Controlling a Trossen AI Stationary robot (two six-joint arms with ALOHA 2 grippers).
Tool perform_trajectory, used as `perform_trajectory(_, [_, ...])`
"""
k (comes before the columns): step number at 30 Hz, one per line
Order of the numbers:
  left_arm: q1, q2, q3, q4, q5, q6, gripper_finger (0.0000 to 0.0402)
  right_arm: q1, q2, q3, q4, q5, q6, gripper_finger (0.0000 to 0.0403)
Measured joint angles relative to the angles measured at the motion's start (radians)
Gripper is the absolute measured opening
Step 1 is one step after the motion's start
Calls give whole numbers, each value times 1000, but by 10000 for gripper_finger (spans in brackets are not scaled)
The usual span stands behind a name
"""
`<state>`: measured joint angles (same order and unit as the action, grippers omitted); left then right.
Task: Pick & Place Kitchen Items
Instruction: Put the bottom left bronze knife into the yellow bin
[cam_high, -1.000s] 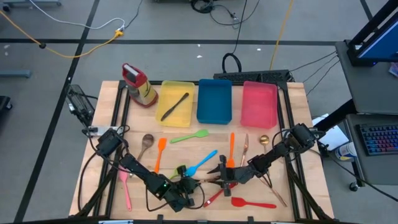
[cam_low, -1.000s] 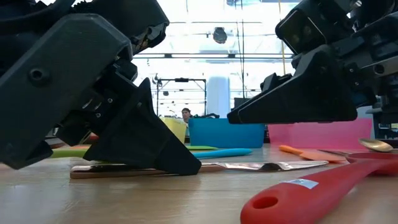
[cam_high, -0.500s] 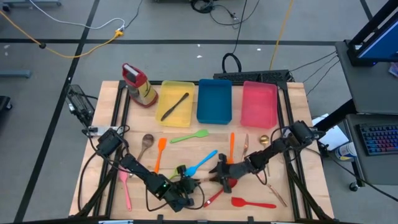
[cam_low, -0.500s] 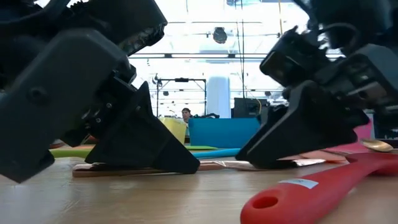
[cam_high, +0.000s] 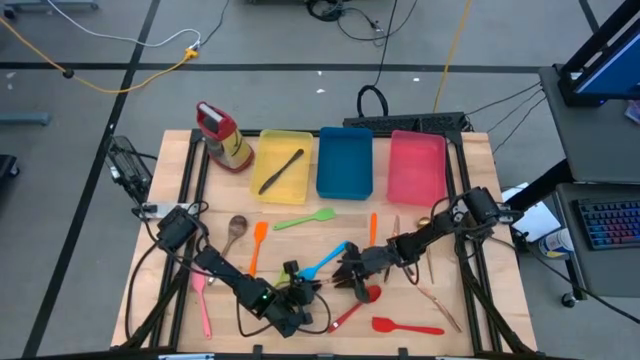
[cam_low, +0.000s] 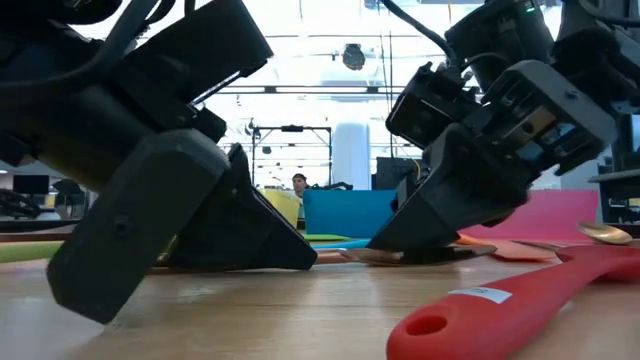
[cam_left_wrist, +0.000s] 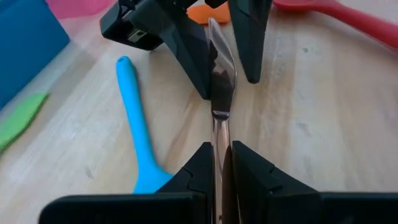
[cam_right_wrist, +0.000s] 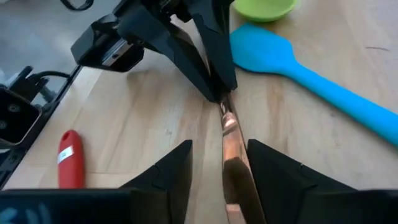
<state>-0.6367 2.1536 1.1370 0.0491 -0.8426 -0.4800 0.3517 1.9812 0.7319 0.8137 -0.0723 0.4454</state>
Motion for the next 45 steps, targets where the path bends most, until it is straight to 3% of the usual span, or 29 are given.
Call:
perform_trajectory(8, [12, 0, 1, 6, -16, 27, 42, -6, 1, -1, -2, 5, 2, 82])
perform_trajectory(13, [15, 0, 1, 6, -93, 45, 37, -14, 1, -1, -1, -3, 26, 60])
perform_trajectory(23, [15, -1, 1, 6, -100, 52, 39, -12, 2, -2, -6, 7, 37, 8])
perform_trajectory(33, [15, -2, 18, 5, -55, 51, 42, -10, 3, -3, 0, 18, 6, 3])
perform_trajectory(39, [41, -2, 77, -4, 84, 32, 51, -6, 6, -5, 40, -4, -47, 2])
perform_trajectory(45, [80, -14, 102, -12, 263, 31, 106, 12, 9, -6, 106, 12, -141, 1])
